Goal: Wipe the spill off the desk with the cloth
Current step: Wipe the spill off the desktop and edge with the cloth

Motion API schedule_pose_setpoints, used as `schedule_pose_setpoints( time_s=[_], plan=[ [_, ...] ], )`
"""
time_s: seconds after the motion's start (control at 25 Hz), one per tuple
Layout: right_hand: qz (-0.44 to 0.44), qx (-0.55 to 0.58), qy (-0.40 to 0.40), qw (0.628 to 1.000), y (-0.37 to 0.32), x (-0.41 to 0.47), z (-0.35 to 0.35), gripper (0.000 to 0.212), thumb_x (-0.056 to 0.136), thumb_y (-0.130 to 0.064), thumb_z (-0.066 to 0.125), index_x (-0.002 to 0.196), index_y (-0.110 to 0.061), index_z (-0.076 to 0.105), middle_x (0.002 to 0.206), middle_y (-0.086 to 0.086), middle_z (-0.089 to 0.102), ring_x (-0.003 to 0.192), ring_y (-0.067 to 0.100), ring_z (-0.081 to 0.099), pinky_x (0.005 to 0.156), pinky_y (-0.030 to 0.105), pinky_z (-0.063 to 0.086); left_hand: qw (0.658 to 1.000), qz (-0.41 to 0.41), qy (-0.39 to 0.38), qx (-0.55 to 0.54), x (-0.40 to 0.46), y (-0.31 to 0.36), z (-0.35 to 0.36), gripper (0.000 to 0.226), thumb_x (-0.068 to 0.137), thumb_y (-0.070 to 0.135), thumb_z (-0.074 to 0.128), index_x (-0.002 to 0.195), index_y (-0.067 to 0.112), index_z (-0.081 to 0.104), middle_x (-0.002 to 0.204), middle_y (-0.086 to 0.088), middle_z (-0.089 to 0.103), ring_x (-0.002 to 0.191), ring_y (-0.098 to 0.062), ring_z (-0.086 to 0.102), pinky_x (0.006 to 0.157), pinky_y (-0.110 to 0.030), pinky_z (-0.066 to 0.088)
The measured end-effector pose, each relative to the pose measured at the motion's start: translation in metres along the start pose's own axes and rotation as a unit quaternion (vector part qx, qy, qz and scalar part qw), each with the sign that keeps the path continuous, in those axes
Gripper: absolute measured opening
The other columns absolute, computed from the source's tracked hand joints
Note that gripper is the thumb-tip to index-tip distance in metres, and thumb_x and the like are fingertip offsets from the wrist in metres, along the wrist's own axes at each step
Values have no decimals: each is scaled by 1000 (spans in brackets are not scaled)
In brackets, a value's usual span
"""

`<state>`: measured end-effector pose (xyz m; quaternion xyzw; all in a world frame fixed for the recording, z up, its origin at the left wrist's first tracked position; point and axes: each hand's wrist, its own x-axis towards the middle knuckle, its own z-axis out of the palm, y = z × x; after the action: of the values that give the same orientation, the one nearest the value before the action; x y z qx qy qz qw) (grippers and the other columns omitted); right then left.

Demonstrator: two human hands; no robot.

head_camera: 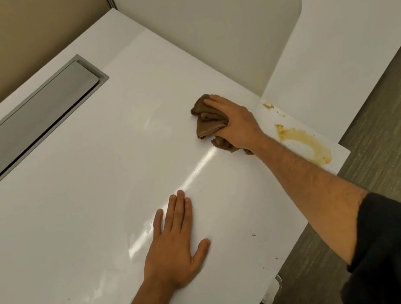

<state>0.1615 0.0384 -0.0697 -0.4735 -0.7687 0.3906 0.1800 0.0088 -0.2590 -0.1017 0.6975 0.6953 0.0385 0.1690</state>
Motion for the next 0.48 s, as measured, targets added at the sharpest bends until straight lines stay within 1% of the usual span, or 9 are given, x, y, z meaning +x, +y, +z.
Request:
schedule_pose_setpoints(
  time_s=[0.08,0.16,0.24,0.28,0.32,0.4,0.44,0.48],
  plan=[
    [-52,-17,-65,996,-13,3,14,74,84,-12,77,151,-26,50,161,-4,42,148,18,39,123,39,32,1000,-1,-1,3,1,0,-1,88,104,63,30,168,12,-2,177,-5,-9,164,-22,-5,129,-46,0],
    [-100,-20,-113,988,-29,-4,34,70,84,-9,77,149,-21,54,159,0,45,147,21,40,122,29,26,1000,-3,-3,4,0,1,-1,89,103,62,33,168,13,-4,177,-4,-10,164,-21,-7,129,-45,-1],
    [-135,-13,-135,982,-39,-18,47,62,83,-1,73,142,-17,61,154,3,52,144,25,44,117,22,24,1000,-8,-5,4,1,1,-1,90,103,61,34,168,14,-5,177,-3,-12,164,-20,-8,130,-45,-2],
    [-131,3,-124,984,-39,-29,48,59,82,2,71,138,-16,64,151,3,56,141,25,47,116,23,27,1000,-8,-7,4,0,2,-1,90,103,62,34,168,14,-5,177,-2,-12,164,-20,-8,130,-45,-2],
    [-110,34,-98,988,-37,-42,47,58,81,5,69,135,-16,67,147,3,60,138,23,51,117,26,32,1000,-8,-7,4,0,2,-1,89,103,62,33,168,14,-5,177,-3,-12,164,-20,-8,130,-45,-2],
    [-39,127,-2,991,-33,-68,43,61,76,10,65,130,-17,70,139,1,66,130,19,59,114,36,44,1000,-9,-6,8,-1,2,-1,89,103,63,31,168,14,-5,177,-3,-12,164,-20,-7,130,-45,-2],
    [-9,162,66,985,-31,-77,39,63,75,12,64,130,-18,70,137,0,67,128,16,61,112,37,47,1000,-10,-7,10,-1,2,-2,88,103,63,29,168,14,-5,177,-3,-12,164,-20,-8,130,-45,-3],
    [16,184,137,973,-30,-82,34,63,77,12,64,131,-19,69,136,-1,67,127,14,61,111,34,48,1000,-10,-8,11,0,2,-2,88,103,64,29,168,14,-5,177,-3,-13,164,-20,-8,130,-44,-3]
  ],
)
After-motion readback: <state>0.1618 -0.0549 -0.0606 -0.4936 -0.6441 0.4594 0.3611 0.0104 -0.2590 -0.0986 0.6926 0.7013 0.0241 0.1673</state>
